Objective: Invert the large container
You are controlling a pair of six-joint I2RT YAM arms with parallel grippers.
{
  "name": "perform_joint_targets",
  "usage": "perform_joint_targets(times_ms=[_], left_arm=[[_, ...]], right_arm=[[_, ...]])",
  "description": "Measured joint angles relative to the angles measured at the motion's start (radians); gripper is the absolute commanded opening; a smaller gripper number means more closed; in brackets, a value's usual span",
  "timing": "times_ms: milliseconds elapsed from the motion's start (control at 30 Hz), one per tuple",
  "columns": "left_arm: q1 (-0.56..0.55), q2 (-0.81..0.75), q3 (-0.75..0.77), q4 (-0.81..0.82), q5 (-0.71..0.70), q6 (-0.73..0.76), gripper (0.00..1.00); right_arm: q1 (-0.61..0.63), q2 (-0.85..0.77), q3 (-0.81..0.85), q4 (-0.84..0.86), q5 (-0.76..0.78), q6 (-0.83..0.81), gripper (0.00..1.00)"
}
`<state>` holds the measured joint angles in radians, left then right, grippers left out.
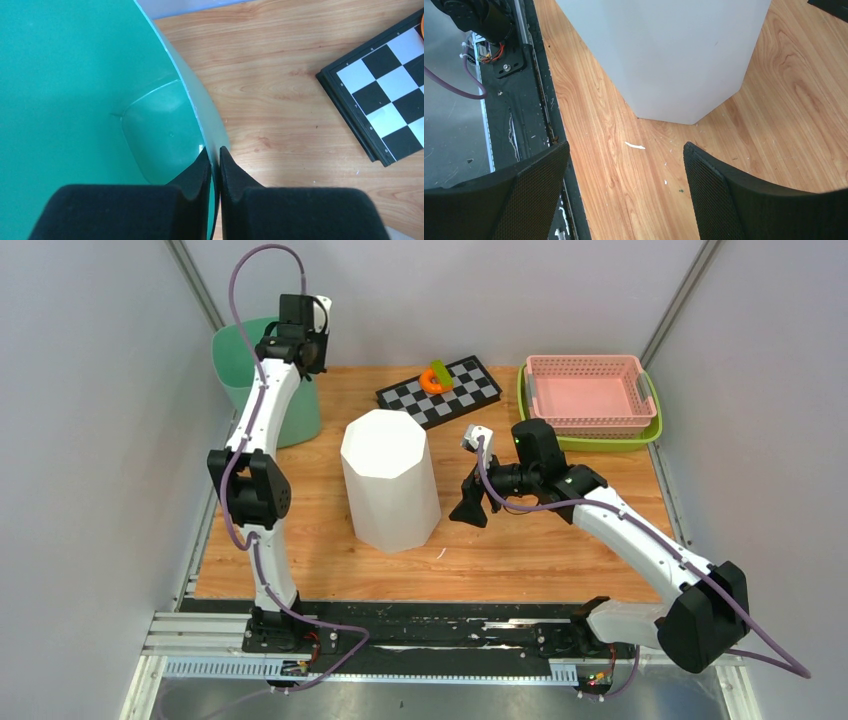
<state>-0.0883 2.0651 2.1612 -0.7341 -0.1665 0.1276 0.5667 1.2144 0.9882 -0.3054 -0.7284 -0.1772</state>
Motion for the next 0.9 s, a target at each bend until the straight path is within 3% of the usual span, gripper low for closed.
perform_joint_targets(times_ms=[500,900], left_arm=[[0.0,-0.259,-0.043,0.008,0.132,0.022,0.0],[-0.019,-0.523,-0.046,0.032,0.371,-0.01,0.0]], right_arm=[[0.0,0.037,0.0,0.009,0.009,0.019,0.87],[-0.033,0.179,0.071,0.018,0.07,0.063,0.85]])
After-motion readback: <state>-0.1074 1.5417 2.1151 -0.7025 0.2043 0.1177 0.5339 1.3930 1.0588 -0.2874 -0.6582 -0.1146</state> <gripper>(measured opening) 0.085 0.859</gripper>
